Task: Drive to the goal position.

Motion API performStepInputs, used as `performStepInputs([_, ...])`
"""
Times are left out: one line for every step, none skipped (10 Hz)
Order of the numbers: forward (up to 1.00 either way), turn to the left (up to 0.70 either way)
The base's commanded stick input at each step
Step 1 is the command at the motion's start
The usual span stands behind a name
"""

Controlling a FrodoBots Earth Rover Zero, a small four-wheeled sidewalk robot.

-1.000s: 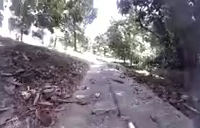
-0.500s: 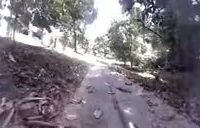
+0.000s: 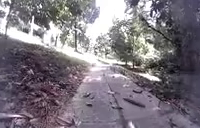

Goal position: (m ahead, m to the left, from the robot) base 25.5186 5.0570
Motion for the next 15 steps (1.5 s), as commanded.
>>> performStepInputs([1.00,0.00])
performStepInputs([1.00,0.00])
performStepInputs([1.00,0.00])
performStepInputs([1.00,0.00])
performStepInputs([1.00,0.00])
performStepInputs([1.00,0.00])
performStepInputs([1.00,0.00])
performStepInputs([1.00,0.00])
performStepInputs([0.98,0.00])
performStepInputs([0.96,0.00])
performStepInputs([0.96,0.00])
performStepInputs([0.98,0.00])
performStepInputs([1.00,0.00])
performStepInputs([1.00,0.00])
performStepInputs([1.00,0.00])
